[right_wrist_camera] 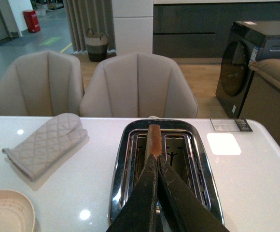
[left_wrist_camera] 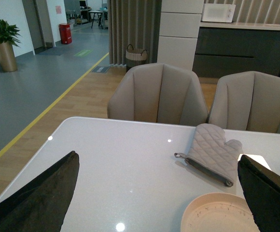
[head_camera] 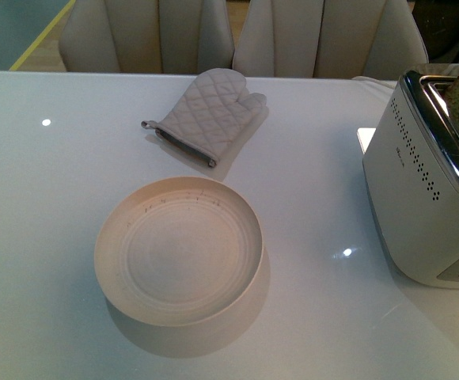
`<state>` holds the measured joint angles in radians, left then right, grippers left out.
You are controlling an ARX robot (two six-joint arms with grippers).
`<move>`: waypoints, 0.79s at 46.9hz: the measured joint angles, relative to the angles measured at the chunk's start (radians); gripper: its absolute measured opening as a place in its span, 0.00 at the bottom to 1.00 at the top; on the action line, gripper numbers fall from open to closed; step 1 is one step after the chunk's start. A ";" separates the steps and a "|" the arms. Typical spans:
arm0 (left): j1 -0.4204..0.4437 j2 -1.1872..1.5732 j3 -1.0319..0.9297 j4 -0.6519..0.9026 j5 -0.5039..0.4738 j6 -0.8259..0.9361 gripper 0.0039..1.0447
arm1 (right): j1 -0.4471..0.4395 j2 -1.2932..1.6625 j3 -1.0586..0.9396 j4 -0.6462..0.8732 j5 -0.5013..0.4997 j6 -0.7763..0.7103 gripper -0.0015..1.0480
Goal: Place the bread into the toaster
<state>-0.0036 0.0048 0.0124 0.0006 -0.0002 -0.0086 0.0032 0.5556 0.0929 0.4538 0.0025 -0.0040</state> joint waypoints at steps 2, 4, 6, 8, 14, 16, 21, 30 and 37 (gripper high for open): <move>0.000 0.000 0.000 0.000 0.000 0.000 0.94 | 0.000 -0.023 -0.010 -0.013 0.000 0.000 0.02; 0.000 0.000 0.000 0.000 0.000 0.000 0.94 | 0.000 -0.040 -0.016 -0.023 0.000 0.000 0.02; 0.000 0.000 0.000 0.000 0.000 0.000 0.94 | 0.000 -0.058 -0.023 -0.034 0.000 0.000 0.02; 0.000 0.000 0.000 0.000 0.000 0.000 0.94 | 0.000 -0.074 -0.028 -0.045 0.000 0.000 0.02; 0.000 0.000 0.000 0.000 0.000 0.000 0.94 | 0.000 -0.121 -0.043 -0.076 0.000 0.000 0.02; 0.000 0.000 0.000 0.000 0.000 0.000 0.94 | 0.000 -0.137 -0.048 -0.087 0.000 0.000 0.02; 0.000 0.000 0.000 0.000 0.000 0.000 0.94 | 0.000 -0.179 -0.058 -0.118 0.000 0.000 0.02; 0.000 0.000 0.000 0.000 0.000 0.000 0.94 | 0.000 -0.230 -0.075 -0.128 0.000 0.000 0.02; 0.000 0.000 0.000 0.000 0.000 0.000 0.94 | 0.000 -0.277 -0.075 -0.174 -0.001 0.000 0.02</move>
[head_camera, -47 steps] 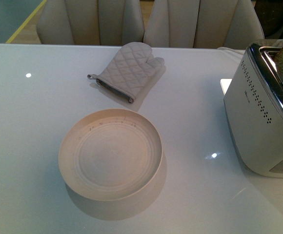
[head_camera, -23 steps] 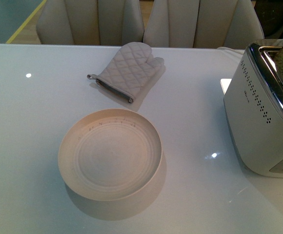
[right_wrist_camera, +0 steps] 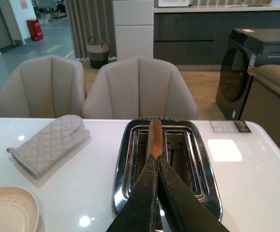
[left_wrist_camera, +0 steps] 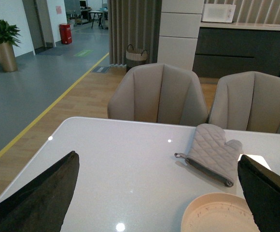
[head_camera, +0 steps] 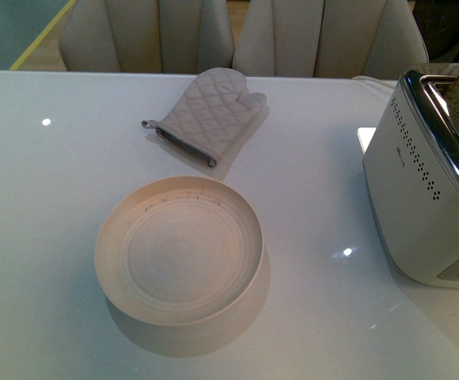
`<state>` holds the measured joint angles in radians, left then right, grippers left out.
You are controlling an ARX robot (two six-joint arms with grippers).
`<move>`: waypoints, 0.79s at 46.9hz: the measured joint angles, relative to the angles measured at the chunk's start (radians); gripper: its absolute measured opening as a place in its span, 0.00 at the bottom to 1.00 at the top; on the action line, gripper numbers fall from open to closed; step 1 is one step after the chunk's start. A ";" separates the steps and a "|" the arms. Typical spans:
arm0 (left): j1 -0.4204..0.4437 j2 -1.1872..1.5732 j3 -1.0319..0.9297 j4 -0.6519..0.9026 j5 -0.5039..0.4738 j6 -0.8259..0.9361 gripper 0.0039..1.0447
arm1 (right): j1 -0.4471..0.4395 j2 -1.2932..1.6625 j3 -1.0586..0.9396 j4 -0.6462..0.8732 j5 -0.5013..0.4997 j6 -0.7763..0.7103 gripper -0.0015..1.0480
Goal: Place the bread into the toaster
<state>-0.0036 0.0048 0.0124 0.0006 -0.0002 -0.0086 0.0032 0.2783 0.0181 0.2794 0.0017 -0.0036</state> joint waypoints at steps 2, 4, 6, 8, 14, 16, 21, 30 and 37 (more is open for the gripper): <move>0.000 0.000 0.000 0.000 0.000 0.000 0.94 | 0.000 -0.016 0.000 -0.017 0.000 0.000 0.02; 0.000 0.000 0.000 0.000 0.000 0.000 0.94 | 0.000 -0.029 0.000 -0.029 0.000 0.000 0.02; 0.000 0.000 0.000 0.000 0.000 0.000 0.94 | 0.000 -0.038 0.000 -0.039 0.000 0.000 0.02; 0.000 0.000 0.000 0.000 0.000 0.000 0.94 | 0.000 -0.050 0.000 -0.050 0.000 0.000 0.02; 0.000 0.000 0.000 0.000 0.000 0.000 0.94 | 0.000 -0.080 0.000 -0.080 0.000 0.000 0.02; 0.000 0.000 0.000 0.000 0.000 0.000 0.94 | 0.000 -0.089 0.000 -0.090 0.000 0.000 0.02; 0.000 0.000 0.000 0.000 0.000 0.000 0.94 | 0.000 -0.187 0.000 -0.219 -0.003 0.000 0.02; 0.000 0.000 0.000 0.000 0.000 0.000 0.94 | 0.000 -0.271 0.000 -0.277 0.000 0.000 0.02; 0.000 0.000 0.000 0.000 0.000 0.000 0.94 | 0.000 -0.272 0.000 -0.278 0.000 0.000 0.02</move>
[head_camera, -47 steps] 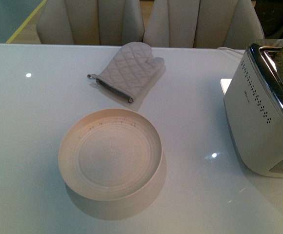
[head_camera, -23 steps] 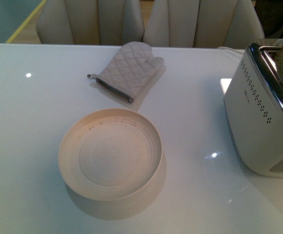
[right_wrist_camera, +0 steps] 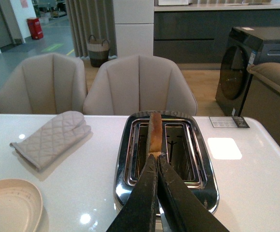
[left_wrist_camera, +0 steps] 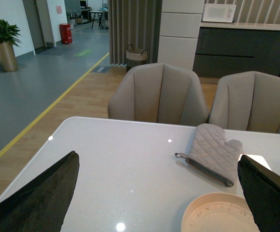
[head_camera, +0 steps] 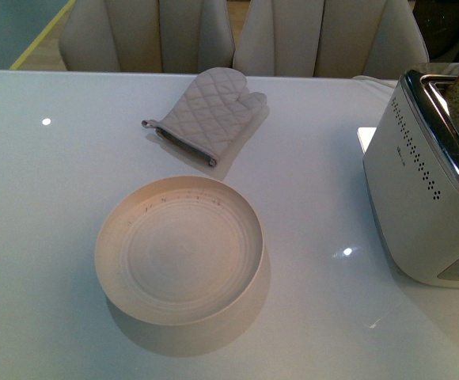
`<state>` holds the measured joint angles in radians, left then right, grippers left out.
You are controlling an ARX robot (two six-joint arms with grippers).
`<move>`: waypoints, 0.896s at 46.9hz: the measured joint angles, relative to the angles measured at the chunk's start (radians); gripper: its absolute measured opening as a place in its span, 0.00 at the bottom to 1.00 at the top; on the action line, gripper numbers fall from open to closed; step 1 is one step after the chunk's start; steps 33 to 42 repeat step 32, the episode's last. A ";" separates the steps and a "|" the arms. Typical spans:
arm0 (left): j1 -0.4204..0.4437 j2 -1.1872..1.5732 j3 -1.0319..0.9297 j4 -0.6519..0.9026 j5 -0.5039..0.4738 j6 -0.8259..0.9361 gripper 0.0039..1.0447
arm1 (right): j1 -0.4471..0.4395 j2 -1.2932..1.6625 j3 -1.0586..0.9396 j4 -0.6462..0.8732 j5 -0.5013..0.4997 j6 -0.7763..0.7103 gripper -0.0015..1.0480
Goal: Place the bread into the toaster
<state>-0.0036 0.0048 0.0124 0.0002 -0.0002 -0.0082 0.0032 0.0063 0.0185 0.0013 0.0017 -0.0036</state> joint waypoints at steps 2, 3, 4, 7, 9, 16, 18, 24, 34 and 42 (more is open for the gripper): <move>0.000 0.000 0.000 0.000 0.000 0.000 0.94 | 0.000 0.000 0.000 0.000 0.000 0.000 0.04; 0.000 0.000 0.000 0.000 0.000 0.000 0.94 | 0.000 0.000 0.000 0.000 0.000 0.000 0.09; 0.000 0.000 0.000 0.000 0.000 0.000 0.94 | 0.000 0.000 0.000 0.000 0.000 0.000 0.14; 0.000 0.000 0.000 0.000 0.000 0.000 0.94 | 0.000 0.000 0.000 0.000 0.000 0.000 0.27; 0.000 0.000 0.000 0.000 0.000 0.000 0.94 | 0.000 0.000 0.000 0.000 0.000 0.000 0.37; 0.000 0.000 0.000 0.000 0.000 0.000 0.94 | 0.000 0.000 0.000 0.000 0.000 0.000 0.64; 0.000 0.000 0.000 0.000 0.000 0.000 0.94 | 0.000 0.000 0.000 0.000 0.000 0.000 0.72; 0.000 0.000 0.000 0.000 0.000 0.000 0.94 | 0.000 0.000 0.000 0.000 0.000 0.001 0.92; 0.000 0.000 0.000 0.000 0.000 0.000 0.94 | 0.000 0.000 0.000 0.000 0.000 0.001 0.91; 0.000 0.000 0.000 0.000 0.000 0.000 0.94 | 0.000 0.000 0.000 0.000 0.000 0.001 0.91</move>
